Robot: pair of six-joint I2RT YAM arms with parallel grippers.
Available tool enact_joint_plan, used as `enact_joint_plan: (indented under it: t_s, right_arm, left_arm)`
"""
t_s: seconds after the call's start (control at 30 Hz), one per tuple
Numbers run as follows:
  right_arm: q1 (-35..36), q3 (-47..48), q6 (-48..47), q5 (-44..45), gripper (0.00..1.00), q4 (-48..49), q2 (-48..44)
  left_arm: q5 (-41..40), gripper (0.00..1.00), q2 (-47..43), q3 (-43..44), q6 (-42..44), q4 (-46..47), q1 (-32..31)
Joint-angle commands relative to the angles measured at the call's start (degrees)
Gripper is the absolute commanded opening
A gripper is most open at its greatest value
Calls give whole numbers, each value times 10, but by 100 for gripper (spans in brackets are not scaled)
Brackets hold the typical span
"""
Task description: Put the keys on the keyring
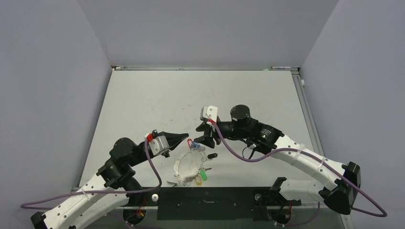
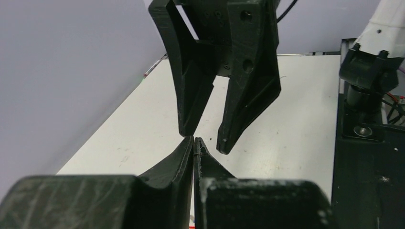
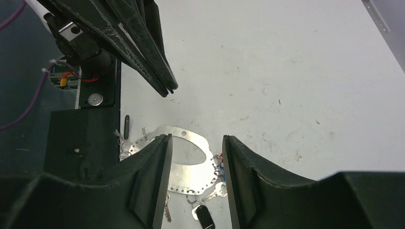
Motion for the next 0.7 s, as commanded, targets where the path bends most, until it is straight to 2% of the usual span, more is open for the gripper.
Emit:
enact_joint_plan:
  t_s: [0.0, 0.13, 0.37, 0.57, 0.67]
  right_arm:
    - [-1, -11, 53, 43, 44, 55, 3]
    - [27, -98, 104, 108, 44, 130, -12]
    - [143, -191, 125, 179, 45, 243, 3]
    - [203, -209, 152, 171, 45, 310, 83]
    - [241, -192, 193, 228, 43, 314, 132]
  left_arm:
    - [-74, 0, 1, 14, 0, 8, 4]
    - [-149, 0, -3, 20, 4, -9, 9]
    - [-282, 18, -11, 17, -6, -12, 39]
    - [-330, 28, -7, 16, -4, -14, 45]
    - [-356, 30, -8, 17, -3, -15, 47]
